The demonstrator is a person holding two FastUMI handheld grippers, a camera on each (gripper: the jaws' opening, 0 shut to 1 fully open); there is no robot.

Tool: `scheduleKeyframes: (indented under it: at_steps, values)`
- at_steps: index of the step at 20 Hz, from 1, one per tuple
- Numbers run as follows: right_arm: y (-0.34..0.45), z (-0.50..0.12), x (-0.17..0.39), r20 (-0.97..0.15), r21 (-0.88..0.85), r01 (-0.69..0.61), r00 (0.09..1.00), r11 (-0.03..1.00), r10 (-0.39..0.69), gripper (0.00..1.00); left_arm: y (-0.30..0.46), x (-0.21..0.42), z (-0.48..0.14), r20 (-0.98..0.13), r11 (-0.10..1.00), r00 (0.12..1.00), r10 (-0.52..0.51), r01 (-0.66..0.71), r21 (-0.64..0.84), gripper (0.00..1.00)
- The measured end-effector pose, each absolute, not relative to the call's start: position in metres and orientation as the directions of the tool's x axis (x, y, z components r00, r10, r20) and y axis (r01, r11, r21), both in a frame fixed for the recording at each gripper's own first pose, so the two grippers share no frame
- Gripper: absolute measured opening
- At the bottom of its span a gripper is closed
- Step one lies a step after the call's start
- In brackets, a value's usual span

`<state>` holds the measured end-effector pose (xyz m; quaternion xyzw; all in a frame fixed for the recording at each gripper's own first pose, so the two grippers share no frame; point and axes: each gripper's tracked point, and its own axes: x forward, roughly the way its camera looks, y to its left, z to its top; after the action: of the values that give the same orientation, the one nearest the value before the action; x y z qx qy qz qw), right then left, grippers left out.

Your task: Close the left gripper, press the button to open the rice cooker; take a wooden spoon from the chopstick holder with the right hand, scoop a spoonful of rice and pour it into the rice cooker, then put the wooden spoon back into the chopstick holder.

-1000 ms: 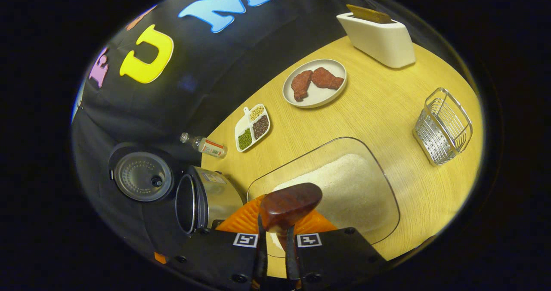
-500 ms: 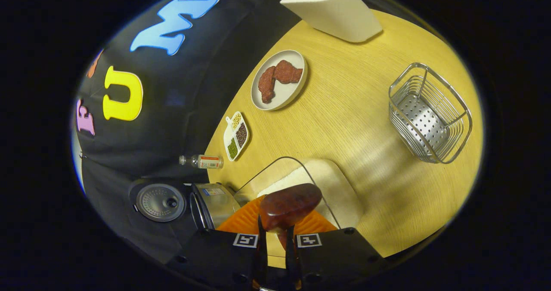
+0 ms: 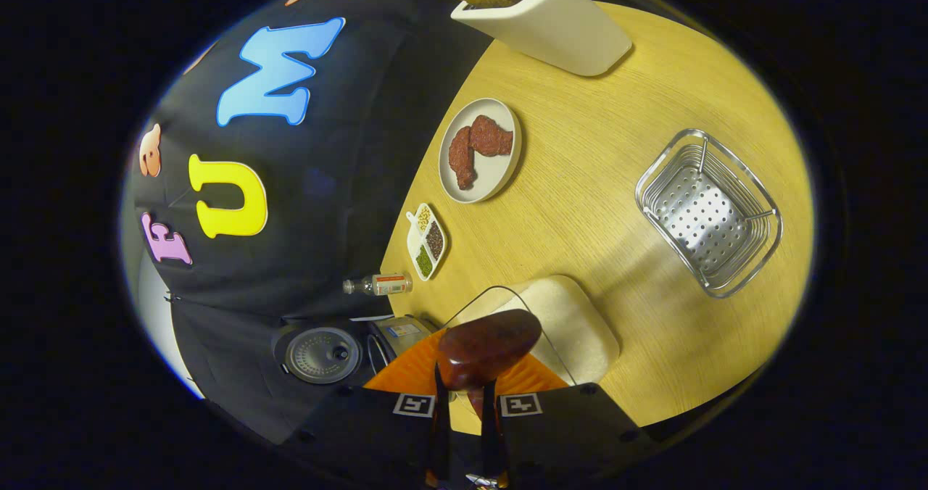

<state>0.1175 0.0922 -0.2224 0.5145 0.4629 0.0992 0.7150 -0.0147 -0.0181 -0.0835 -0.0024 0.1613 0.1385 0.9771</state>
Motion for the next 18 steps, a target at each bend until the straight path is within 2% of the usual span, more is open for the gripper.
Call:
scheduleKeyframes:
  at_steps: [2,3,4,7,8,12,13,18]
  values:
    - [0.101,-0.211,0.120,-0.539,0.842,0.329,0.561,0.428,0.628,0.19,-0.013,-0.011,-0.085,-0.313,0.965,0.915,0.256,-0.263,0.020,0.96]
    - [0.106,-0.207,0.121,-0.531,0.847,0.323,0.563,0.423,0.633,0.14,-0.010,-0.007,-0.086,-0.313,0.966,0.917,0.250,-0.259,0.012,0.96]
    - [0.113,-0.202,0.121,-0.525,0.850,0.316,0.563,0.421,0.638,0.18,-0.004,-0.004,-0.087,-0.314,0.967,0.917,0.246,-0.256,0.009,0.98]
    - [0.137,-0.181,0.127,-0.496,0.867,0.288,0.575,0.407,0.650,0.14,0.020,0.003,-0.086,-0.304,0.968,0.922,0.241,-0.250,0.011,0.98]
    - [0.147,-0.173,0.129,-0.483,0.874,0.278,0.582,0.399,0.654,0.19,0.029,0.004,-0.086,-0.301,0.969,0.923,0.238,-0.246,0.011,0.98]
    - [0.192,-0.146,0.136,-0.437,0.898,0.251,0.606,0.362,0.665,0.18,0.075,0.013,-0.097,-0.306,0.972,0.925,0.227,-0.233,0.017,0.97]
    - [0.205,-0.141,0.137,-0.429,0.902,0.245,0.603,0.356,0.672,0.14,0.088,0.016,-0.099,-0.306,0.972,0.925,0.227,-0.234,0.015,0.97]
    - [0.266,-0.122,0.149,-0.410,0.906,0.188,0.612,0.379,0.677,0.18,0.150,0.025,-0.106,-0.299,0.966,0.922,0.246,-0.259,-0.006,0.98]
